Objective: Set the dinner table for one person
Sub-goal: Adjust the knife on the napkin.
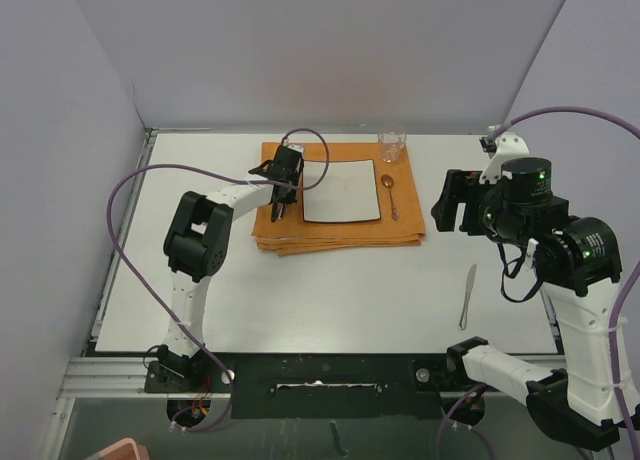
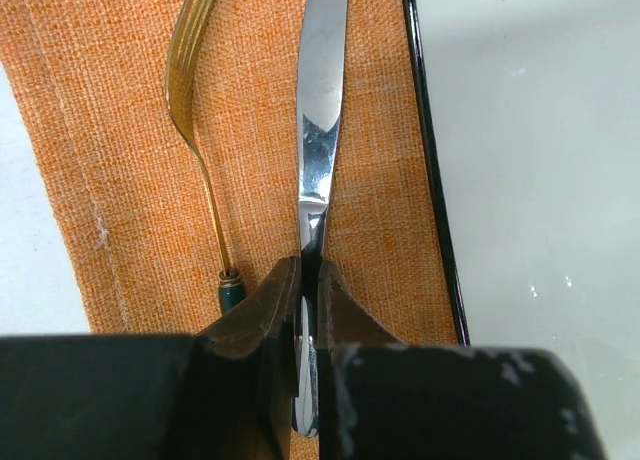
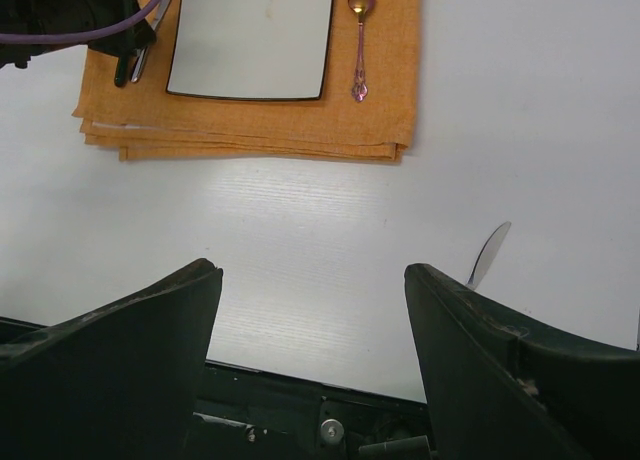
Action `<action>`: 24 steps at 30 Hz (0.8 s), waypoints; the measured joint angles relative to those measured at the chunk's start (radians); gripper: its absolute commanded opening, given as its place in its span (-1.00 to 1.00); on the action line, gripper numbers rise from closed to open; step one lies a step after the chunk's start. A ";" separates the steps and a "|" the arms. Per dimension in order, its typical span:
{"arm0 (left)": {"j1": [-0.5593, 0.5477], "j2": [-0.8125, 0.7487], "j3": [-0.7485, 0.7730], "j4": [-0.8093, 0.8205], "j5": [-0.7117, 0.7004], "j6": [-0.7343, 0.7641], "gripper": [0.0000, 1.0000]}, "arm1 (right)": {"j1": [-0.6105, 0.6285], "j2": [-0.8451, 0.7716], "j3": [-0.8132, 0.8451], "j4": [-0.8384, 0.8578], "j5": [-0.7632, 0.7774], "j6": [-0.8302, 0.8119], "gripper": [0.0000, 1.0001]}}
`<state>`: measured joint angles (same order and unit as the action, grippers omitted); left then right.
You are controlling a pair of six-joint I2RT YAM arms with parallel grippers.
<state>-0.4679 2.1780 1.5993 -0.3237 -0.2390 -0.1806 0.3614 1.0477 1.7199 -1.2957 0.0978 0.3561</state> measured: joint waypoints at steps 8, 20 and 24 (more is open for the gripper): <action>0.014 0.000 -0.008 0.008 -0.020 -0.068 -1.00 | 0.000 0.002 -0.003 0.001 -0.003 0.011 0.50; 0.023 -0.001 -0.021 0.026 -0.044 -0.159 -1.00 | 0.000 0.000 -0.019 0.013 -0.012 0.034 0.49; 0.024 -0.001 -0.020 0.021 -0.053 -0.206 -1.00 | 0.000 -0.001 -0.025 0.016 -0.015 0.045 0.49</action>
<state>-0.4438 2.1769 1.5791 -0.3023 -0.2916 -0.3866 0.3614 1.0470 1.6947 -1.2793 0.0826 0.4007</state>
